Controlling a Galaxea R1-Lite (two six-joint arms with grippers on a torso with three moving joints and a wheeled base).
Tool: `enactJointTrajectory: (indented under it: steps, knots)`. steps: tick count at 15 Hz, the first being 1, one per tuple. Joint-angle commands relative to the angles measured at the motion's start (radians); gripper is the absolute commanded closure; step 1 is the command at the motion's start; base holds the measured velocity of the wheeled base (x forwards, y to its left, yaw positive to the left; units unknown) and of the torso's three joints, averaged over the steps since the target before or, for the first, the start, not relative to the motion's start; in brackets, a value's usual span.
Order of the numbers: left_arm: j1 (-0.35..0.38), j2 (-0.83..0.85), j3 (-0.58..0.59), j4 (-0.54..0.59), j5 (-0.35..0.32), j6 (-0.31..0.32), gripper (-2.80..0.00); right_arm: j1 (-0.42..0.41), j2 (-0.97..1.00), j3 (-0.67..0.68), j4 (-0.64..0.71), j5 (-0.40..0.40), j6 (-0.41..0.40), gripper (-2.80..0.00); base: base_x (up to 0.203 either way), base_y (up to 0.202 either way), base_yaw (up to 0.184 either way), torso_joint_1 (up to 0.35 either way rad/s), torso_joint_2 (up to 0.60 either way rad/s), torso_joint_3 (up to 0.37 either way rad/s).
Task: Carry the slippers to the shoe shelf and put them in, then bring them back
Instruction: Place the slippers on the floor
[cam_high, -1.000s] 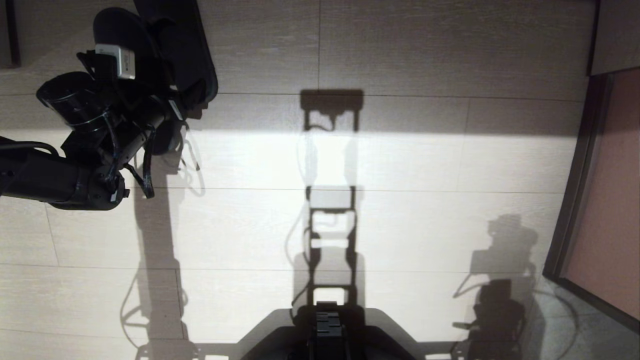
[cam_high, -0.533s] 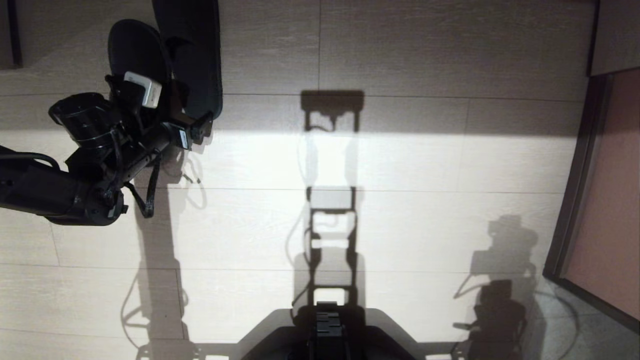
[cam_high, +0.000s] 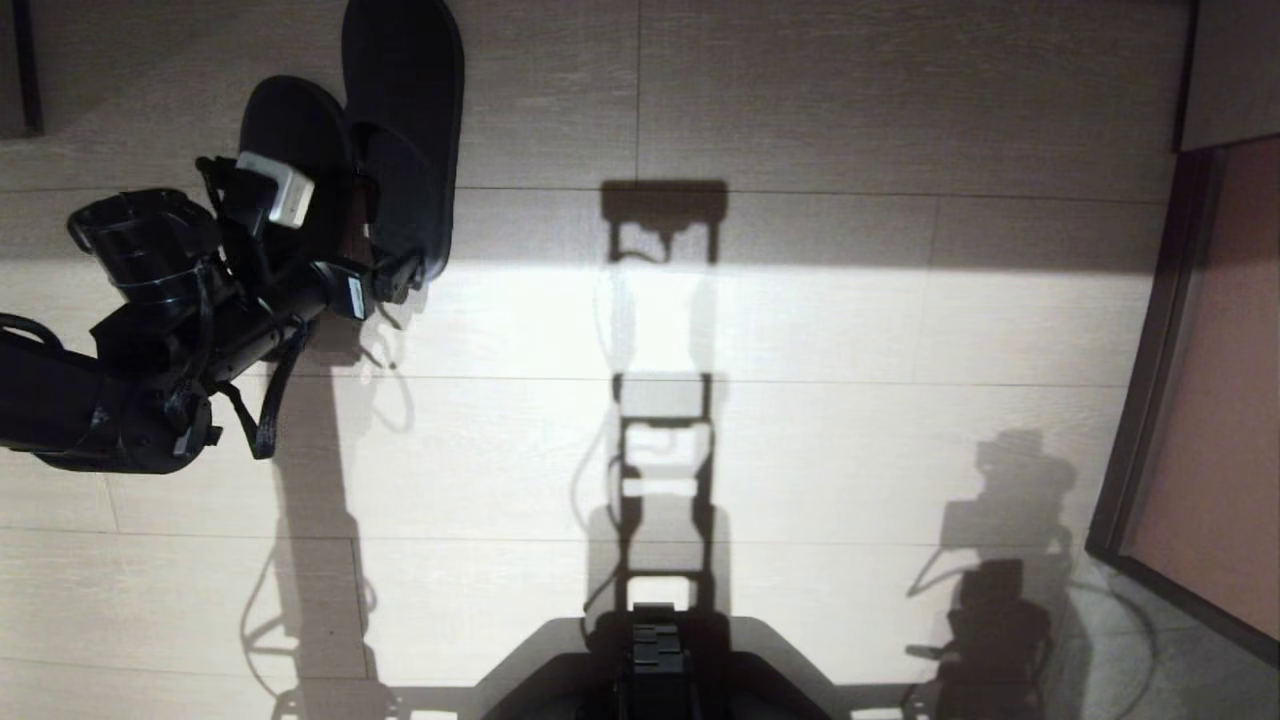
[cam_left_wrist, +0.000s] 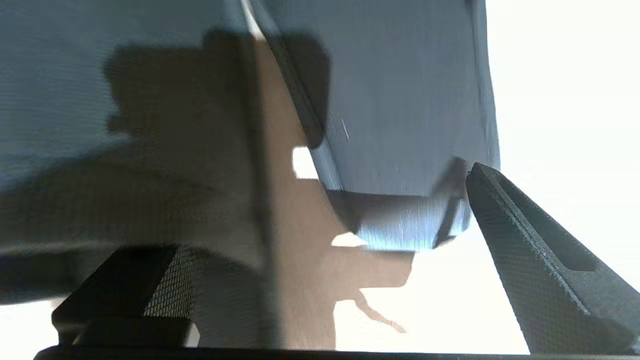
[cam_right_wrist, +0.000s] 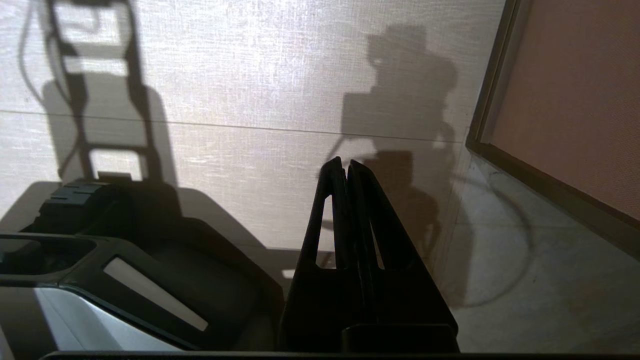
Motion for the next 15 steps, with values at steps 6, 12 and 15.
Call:
enactJointTrajectory:
  steps: [6, 12, 15]
  knots:
    - [0.02, -0.061, 0.032, -0.335, 0.119, -0.119, -2.8, 0.001, -0.002, 0.0, 0.0, 0.0, 0.001, 0.0, 0.0, 0.0, 0.0, 0.0, 0.0, 0.0]
    - [0.025, -0.078, 0.081, -0.318, 0.11, -0.085, -2.8, 0.0, -0.002, 0.0, 0.0, 0.0, 0.001, 0.0, 0.0, 0.0, 0.0, 0.0, 0.0, 0.0]
    - [0.031, -0.114, 0.129, -0.28, 0.115, -0.041, -2.8, 0.0, -0.002, 0.0, 0.0, 0.0, 0.0, 0.0, 0.0, 0.0, 0.0, 0.0, 0.0, 0.0]
